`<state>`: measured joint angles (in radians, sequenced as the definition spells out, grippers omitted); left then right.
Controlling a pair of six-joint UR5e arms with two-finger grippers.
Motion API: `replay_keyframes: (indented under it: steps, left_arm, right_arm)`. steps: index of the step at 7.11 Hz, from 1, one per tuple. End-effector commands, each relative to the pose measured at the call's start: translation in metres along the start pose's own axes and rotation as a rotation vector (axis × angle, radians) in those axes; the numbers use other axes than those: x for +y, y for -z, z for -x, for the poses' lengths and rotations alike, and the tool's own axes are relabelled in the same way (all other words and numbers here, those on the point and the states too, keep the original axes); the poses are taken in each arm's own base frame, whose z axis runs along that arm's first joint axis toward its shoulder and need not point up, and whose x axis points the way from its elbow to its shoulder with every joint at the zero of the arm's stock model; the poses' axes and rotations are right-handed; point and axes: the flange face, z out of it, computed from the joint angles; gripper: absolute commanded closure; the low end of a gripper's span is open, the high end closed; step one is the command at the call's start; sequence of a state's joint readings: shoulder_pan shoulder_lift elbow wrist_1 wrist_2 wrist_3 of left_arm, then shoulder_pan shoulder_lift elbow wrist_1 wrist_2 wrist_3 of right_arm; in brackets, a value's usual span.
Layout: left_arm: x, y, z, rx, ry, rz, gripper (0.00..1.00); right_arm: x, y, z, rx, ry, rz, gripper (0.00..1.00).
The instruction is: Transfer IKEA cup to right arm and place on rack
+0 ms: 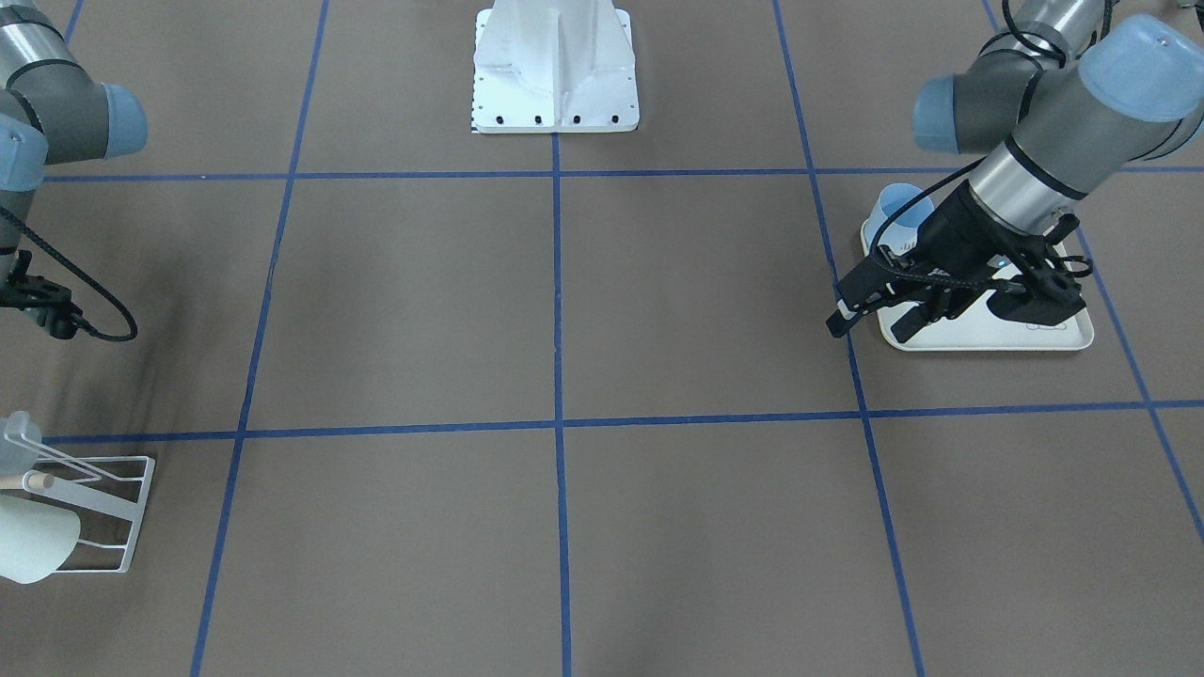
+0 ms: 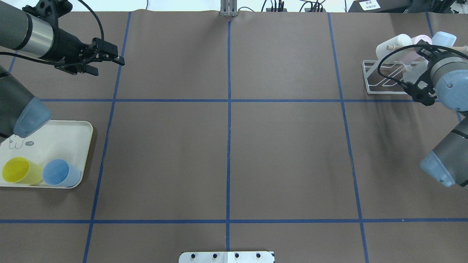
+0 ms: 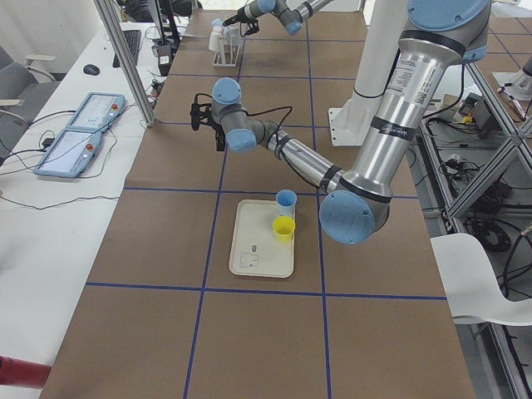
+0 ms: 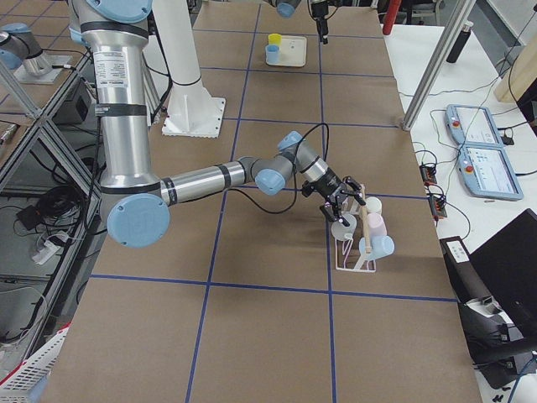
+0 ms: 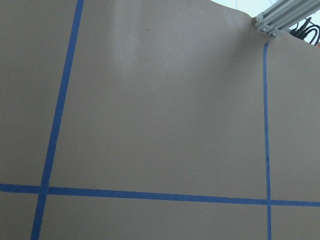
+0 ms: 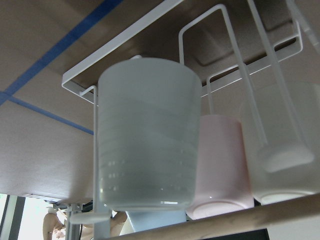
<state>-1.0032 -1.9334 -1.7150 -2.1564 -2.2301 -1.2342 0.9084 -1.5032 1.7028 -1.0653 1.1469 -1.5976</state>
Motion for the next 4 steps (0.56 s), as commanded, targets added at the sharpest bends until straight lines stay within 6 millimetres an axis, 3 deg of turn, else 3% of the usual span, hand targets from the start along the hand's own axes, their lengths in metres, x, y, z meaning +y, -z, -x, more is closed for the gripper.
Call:
replay_keyframes:
  steps: [1, 2, 4]
  left_arm:
    - [0.001, 0.0, 0.002, -0.003, -0.005, 0.0, 0.0]
    - [0.005, 0.008, 0.004, 0.003, -0.012, -0.004, 0.0]
    - [0.024, 0.028, 0.036, -0.017, -0.081, -0.001, 0.0]
  right_arm:
    - [0.008, 0.016, -0.039, 0.061, -0.058, -0.008, 0.01]
    - [0.012, 0.029, -0.053, 0.093, -0.144, -0.031, 0.01]
    - [0.023, 0.065, -0.071, 0.154, -0.404, -0.138, 0.01]
